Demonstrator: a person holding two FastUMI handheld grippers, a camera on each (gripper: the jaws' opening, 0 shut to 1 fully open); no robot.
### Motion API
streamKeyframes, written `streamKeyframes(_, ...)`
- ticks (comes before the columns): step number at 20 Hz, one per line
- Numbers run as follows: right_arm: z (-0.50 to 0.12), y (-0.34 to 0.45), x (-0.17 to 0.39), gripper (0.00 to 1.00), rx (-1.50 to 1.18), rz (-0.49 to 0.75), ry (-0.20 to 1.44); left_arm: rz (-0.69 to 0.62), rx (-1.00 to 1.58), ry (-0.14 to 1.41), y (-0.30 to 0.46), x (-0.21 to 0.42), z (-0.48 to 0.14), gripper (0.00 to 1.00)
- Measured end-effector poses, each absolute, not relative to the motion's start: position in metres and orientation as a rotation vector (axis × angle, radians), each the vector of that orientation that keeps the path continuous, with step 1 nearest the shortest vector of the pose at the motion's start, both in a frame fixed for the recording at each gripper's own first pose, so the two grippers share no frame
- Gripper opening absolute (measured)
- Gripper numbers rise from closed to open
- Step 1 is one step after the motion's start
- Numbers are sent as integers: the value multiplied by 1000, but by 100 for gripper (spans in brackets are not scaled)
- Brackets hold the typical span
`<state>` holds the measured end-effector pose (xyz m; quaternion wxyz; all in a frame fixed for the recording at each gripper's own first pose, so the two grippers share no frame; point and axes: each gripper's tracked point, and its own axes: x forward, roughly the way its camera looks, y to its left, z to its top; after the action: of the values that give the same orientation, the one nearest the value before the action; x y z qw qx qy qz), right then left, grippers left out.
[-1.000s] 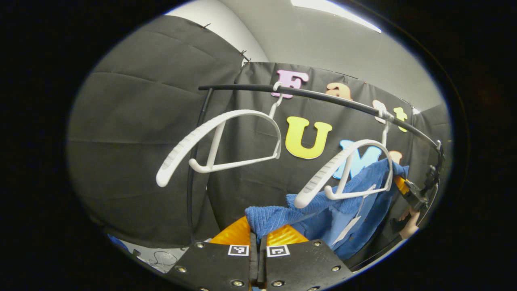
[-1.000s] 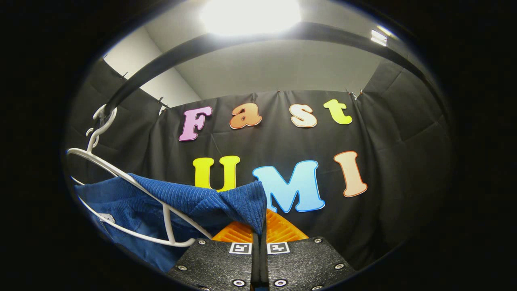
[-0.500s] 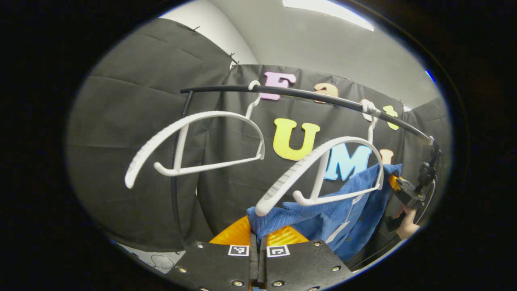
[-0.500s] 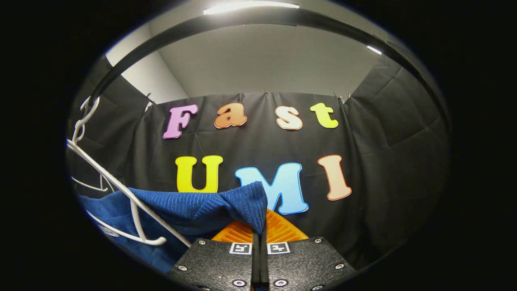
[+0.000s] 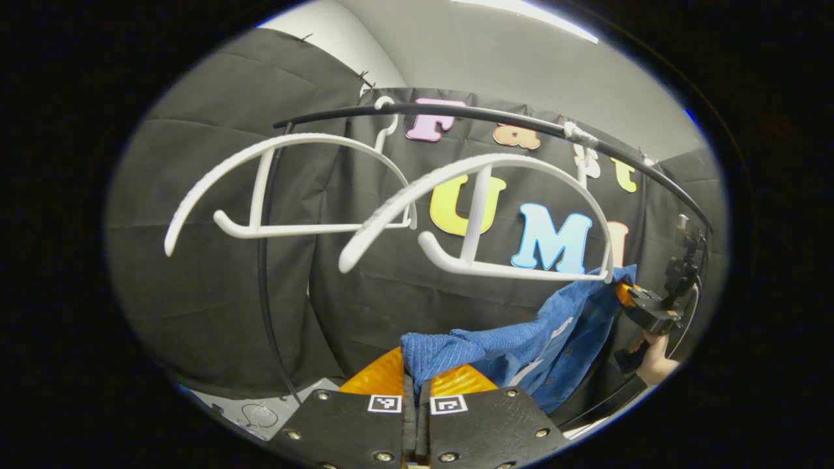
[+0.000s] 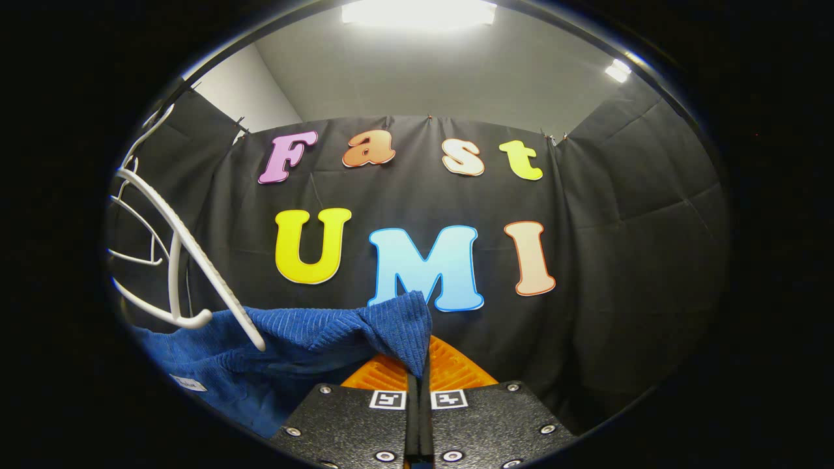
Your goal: Grasp the clothes on the hanger with both hands and then place them into the laundry hamper below.
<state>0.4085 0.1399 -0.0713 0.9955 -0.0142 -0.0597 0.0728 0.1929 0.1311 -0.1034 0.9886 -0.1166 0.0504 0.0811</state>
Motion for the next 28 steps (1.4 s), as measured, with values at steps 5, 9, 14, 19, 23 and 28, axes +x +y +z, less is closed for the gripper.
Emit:
streamKeyframes(5,-100,136,376,0,-48,161,-46,145,-226,122,121,176,-113,1)
streamKeyframes(9,-114,137,337,0,-97,184,2,107,-199,143,118,143,-114,1)
streamKeyframes(14,-109,138,282,0,-112,181,33,28,-134,127,120,105,-95,1)
streamKeyframes(19,-94,149,217,0,-119,176,51,-87,-117,109,117,75,-78,1)
streamKeyframes(23,-92,163,162,0,-104,182,80,-148,-114,129,123,53,-84,1)
streamKeyframes(28,-107,172,100,0,-82,184,147,-203,-135,153,121,31,-95,1)
